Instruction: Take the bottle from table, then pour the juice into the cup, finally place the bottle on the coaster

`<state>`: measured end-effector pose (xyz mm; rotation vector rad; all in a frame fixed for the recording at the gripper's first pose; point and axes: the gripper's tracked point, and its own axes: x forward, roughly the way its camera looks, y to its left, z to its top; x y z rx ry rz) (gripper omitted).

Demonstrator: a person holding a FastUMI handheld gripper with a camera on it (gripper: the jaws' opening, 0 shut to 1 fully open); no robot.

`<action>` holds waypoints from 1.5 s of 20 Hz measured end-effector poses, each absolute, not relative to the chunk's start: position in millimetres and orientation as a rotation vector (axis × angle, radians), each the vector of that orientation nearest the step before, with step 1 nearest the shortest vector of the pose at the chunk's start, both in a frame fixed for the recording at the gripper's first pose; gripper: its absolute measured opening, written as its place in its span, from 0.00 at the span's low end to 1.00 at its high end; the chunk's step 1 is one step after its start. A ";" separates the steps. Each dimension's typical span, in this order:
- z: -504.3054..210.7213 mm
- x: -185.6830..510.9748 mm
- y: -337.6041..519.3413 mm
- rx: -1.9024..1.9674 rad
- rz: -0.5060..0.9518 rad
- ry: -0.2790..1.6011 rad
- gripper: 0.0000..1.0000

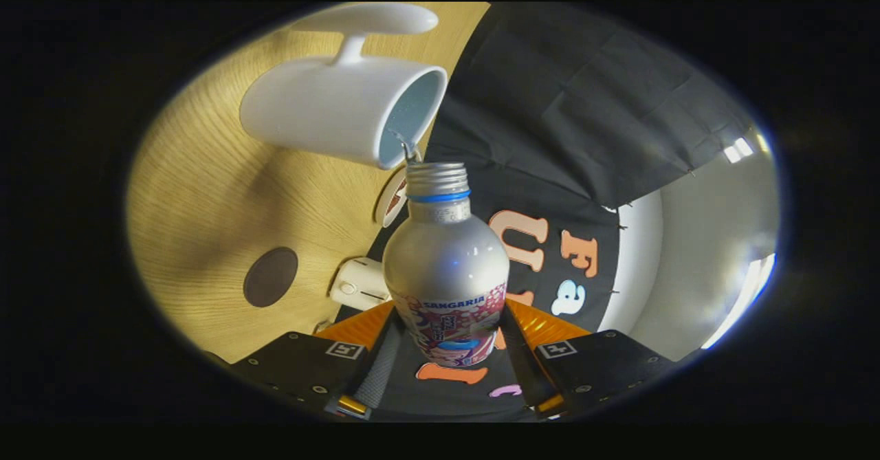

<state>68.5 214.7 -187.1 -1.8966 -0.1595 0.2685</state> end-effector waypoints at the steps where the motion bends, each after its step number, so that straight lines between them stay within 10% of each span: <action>1: -186.1 70.3 213.8 -1.903 0.270 -0.166 0.76; 30: -170.4 70.3 237.9 -1.999 0.326 -0.259 0.76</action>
